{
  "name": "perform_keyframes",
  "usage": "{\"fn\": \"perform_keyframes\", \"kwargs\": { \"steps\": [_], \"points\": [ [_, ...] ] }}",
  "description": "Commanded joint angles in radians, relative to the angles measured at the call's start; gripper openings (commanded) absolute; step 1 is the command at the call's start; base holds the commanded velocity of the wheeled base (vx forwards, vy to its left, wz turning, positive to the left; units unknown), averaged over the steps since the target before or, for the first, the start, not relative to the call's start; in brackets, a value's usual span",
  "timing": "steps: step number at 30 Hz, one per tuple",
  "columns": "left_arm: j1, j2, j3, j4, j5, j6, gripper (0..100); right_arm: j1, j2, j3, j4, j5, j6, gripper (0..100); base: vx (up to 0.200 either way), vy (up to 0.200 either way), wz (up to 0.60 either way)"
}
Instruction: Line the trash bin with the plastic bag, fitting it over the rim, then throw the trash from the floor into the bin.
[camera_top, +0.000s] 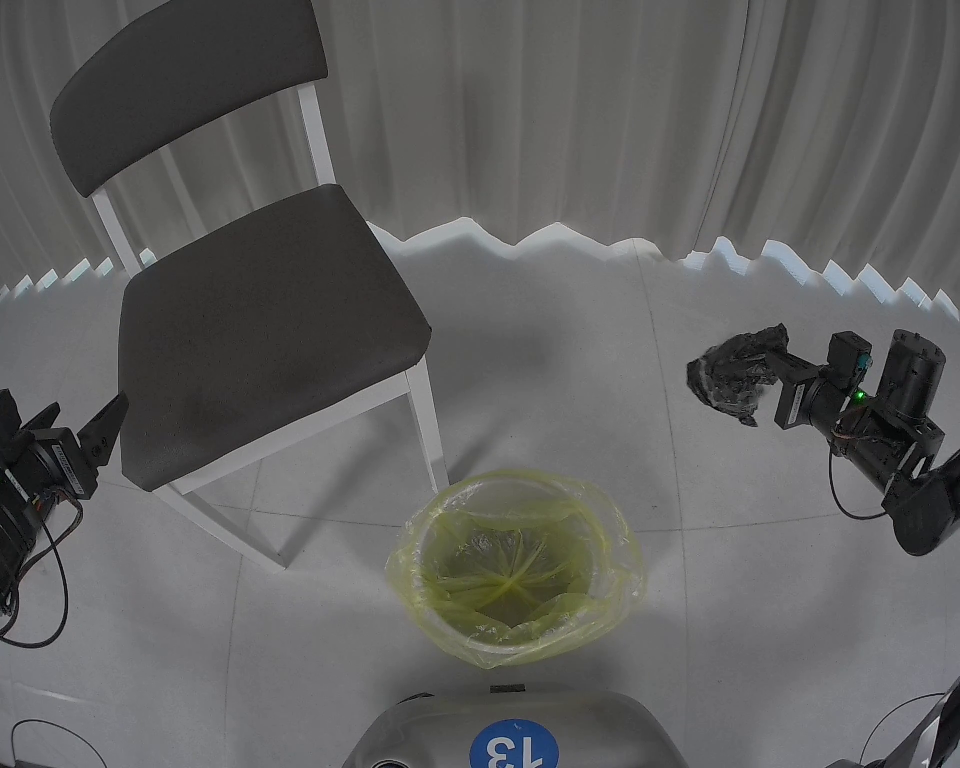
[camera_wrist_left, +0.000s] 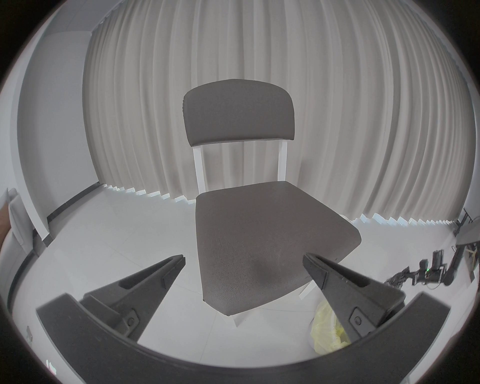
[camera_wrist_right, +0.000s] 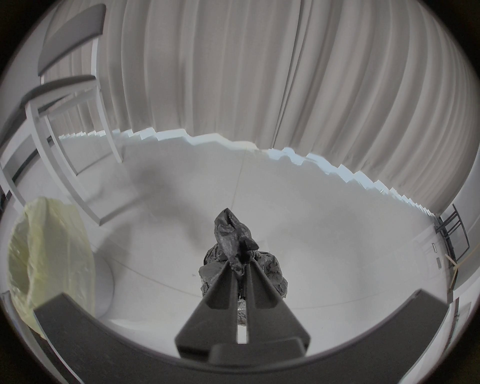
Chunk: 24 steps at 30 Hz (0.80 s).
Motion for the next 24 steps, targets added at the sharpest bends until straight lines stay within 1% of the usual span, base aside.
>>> {"fn": "perform_keyframes", "kwargs": {
  "steps": [1, 2, 3, 4, 7, 8, 9, 10, 11, 14, 16, 20, 22, 23, 24],
  "points": [
    [-0.062, -0.030, -0.020, 0.001, 0.002, 0.025, 100, 0.159, -0.182, 0.083, 0.018, 0.007, 0.024, 0, 0.000, 0.000, 0.00],
    [-0.076, -0.033, -0.023, 0.001, 0.002, 0.025, 100, 0.195, -0.189, 0.095, 0.018, 0.001, 0.024, 0, 0.000, 0.000, 0.00],
    [-0.079, -0.035, -0.023, -0.001, 0.001, 0.025, 100, 0.204, -0.189, 0.100, 0.018, -0.001, 0.026, 0, 0.000, 0.000, 0.00],
    [-0.099, -0.036, -0.025, -0.001, 0.001, 0.023, 100, 0.262, -0.202, 0.120, 0.018, -0.002, 0.026, 0, 0.000, 0.000, 0.00],
    [-0.150, -0.046, -0.023, 0.001, -0.001, 0.010, 100, 0.373, -0.218, 0.152, 0.020, -0.002, 0.035, 0, 0.000, 0.000, 0.00],
    [-0.168, -0.046, -0.023, -0.001, -0.001, 0.007, 100, 0.402, -0.218, 0.158, 0.020, -0.002, 0.041, 0, 0.000, 0.000, 0.00],
    [-0.168, -0.046, -0.023, -0.001, -0.001, 0.007, 100, 0.405, -0.218, 0.158, 0.020, -0.002, 0.041, 0, 0.000, 0.000, 0.00],
    [-0.208, -0.047, -0.022, -0.001, 0.001, -0.007, 100, 0.451, -0.214, 0.167, 0.020, -0.004, 0.050, 0, 0.000, 0.000, 0.00],
    [-0.233, -0.049, -0.023, -0.001, 0.001, -0.015, 100, 0.477, -0.211, 0.173, 0.020, -0.004, 0.056, 0, 0.000, 0.000, 0.00],
    [-0.294, -0.061, -0.025, -0.004, 0.004, -0.032, 100, 0.538, -0.206, 0.195, 0.018, -0.024, 0.067, 0, 0.000, 0.000, 0.00],
    [-0.311, -0.067, -0.023, -0.018, 0.004, -0.043, 100, 0.575, -0.197, 0.215, 0.015, -0.034, 0.076, 0, 0.000, 0.000, 0.00],
    [-0.360, -0.093, 0.009, -0.094, 0.002, -0.095, 100, 0.635, -0.160, 0.224, 0.009, -0.036, 0.128, 0, 0.000, 0.000, 0.00],
    [-0.383, -0.104, 0.026, -0.117, 0.001, -0.116, 100, 0.653, -0.125, 0.218, 0.009, -0.036, 0.164, 0, 0.000, 0.000, 0.00],
    [-0.383, -0.104, 0.026, -0.117, 0.001, -0.116, 100, 0.653, -0.125, 0.218, 0.009, -0.036, 0.164, 0, 0.000, 0.000, 0.00],
    [-0.398, -0.108, 0.036, -0.120, 0.001, -0.118, 100, 0.656, -0.088, 0.216, 0.004, -0.034, 0.185, 0, 0.000, 0.000, 0.00]
  ]
}}
